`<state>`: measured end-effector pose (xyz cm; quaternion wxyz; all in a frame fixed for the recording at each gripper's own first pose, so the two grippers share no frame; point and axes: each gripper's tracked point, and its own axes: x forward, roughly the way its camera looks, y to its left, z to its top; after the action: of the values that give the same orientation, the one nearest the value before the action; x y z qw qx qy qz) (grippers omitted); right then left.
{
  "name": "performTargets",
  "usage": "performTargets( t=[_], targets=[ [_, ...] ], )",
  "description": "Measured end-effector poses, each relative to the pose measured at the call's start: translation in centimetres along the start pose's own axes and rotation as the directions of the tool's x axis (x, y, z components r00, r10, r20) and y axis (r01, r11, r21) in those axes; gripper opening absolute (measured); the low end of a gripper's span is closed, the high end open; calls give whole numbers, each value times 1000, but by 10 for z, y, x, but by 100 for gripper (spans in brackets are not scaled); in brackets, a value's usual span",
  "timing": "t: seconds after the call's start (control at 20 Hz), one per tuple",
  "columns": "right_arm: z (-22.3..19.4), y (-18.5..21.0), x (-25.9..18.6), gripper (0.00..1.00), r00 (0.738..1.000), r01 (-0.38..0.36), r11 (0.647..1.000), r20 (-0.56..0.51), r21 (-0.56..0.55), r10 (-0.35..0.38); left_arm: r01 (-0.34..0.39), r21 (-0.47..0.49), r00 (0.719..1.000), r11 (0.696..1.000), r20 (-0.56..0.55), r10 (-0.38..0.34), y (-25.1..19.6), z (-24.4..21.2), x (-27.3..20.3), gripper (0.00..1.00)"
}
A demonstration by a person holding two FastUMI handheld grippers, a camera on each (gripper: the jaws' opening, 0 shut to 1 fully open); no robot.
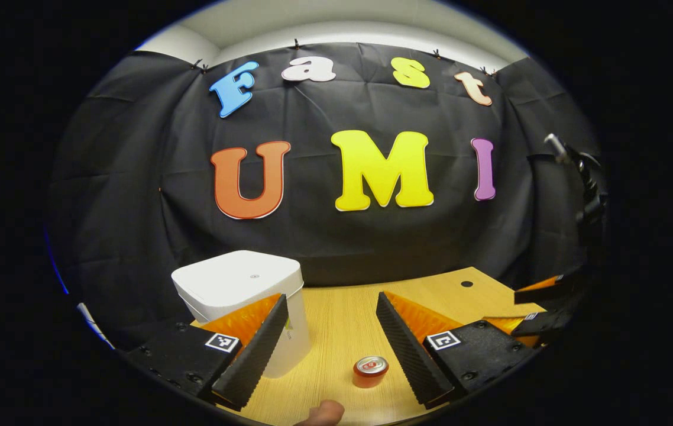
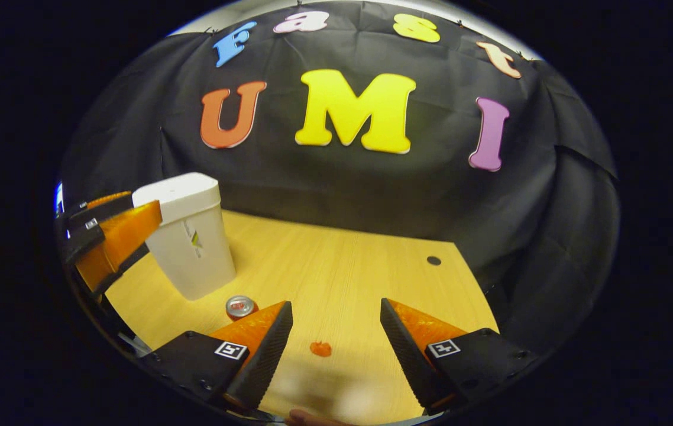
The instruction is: Press the lid of the desktop garbage bin to open it, pick up the crumpled paper on the desktop and throw it into the bin, then pick up the pop can on the desktop and drop it into the bin, and finally close the garbage bin lid.
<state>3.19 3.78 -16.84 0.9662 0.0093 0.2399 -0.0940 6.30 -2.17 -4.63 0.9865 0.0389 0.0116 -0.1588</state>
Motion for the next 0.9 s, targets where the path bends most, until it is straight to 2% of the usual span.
performTargets(
  t=[0.2,0.35,0.55,0.65,0.75,0.85,0.9],
  targets=[
    [-53,7,38,94,982,-5,1000,-188,-6,4,10,30,1000,999,-30,-9,5,-19,8,99],
    [-62,12,53,94,972,3,1000,-236,0,-3,-15,36,998,999,-56,17,21,-26,17,99],
    [-50,23,56,94,976,-8,999,-219,-32,1,-45,-19,998,999,-37,45,42,-8,42,98],
    [-40,28,55,92,981,-16,999,-196,-52,6,-87,1,996,996,-25,87,57,1,62,98],
    [-31,33,53,82,985,-27,998,-174,-54,17,-117,31,993,993,-25,118,68,8,77,98],
    [-21,36,52,82,989,-34,997,-146,-66,24,-107,37,994,994,-24,108,68,12,92,95],
    [-18,36,52,83,990,-32,997,-136,-74,21,-109,41,993,993,-29,110,71,14,100,90]
  ],
)
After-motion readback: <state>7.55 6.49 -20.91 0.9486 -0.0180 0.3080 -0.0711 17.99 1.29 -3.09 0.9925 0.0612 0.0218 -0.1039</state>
